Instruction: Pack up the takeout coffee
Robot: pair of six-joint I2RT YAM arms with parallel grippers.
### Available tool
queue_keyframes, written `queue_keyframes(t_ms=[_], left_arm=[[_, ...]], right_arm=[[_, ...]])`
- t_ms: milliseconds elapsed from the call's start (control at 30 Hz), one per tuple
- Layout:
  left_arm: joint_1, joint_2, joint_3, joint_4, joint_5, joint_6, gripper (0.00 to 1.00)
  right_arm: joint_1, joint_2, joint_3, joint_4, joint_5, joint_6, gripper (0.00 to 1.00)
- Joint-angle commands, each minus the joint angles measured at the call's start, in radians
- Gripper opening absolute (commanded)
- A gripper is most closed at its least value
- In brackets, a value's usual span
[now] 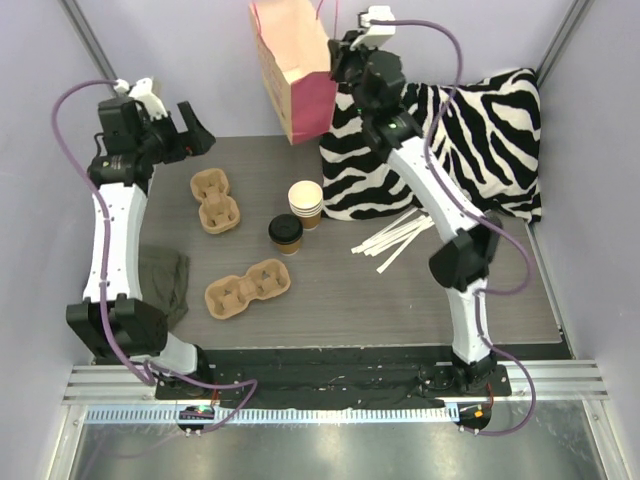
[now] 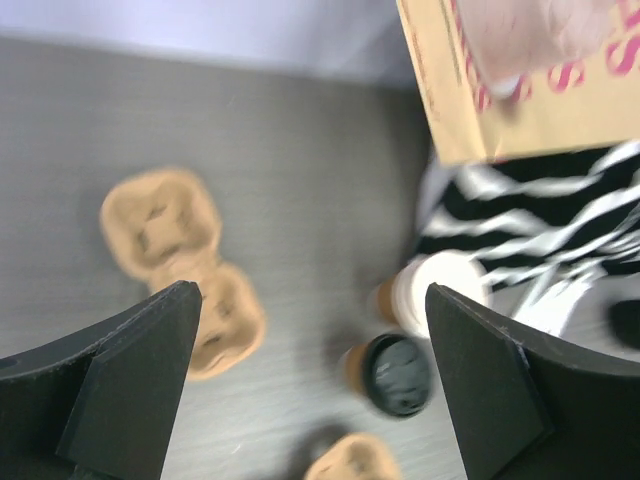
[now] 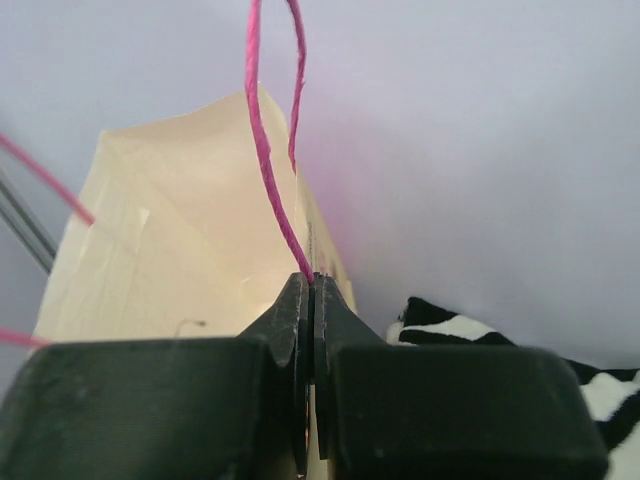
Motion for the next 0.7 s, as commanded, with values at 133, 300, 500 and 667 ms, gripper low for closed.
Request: queue_keyframes(t_ms=[133,300,500,667], left_arm=[[0.028,-0.065,0.225,0.113,0.166,-0.317,1.0],[-0.004,-0.013,0.339,0.109,0.267,-0.461,1.0],[-0.236,-0.019,0.272,0.093,0.234,-0.437,1.0],[-0.357,0.018,0.272,0.121,0.223,-0.46,1.0]], right_arm=[[0.005,-0.508,-0.335,-0.017,-0.037,-0.112,0.01],[0.007,-0.747,-0.559,-0.153,0.004,-0.118,0.01],[0.025,-0.925,-0.717,-0.32,0.032,-0.057,0.01],[0.044,-1.045,-0.838,-0.449,0.024,0.0,0.01]])
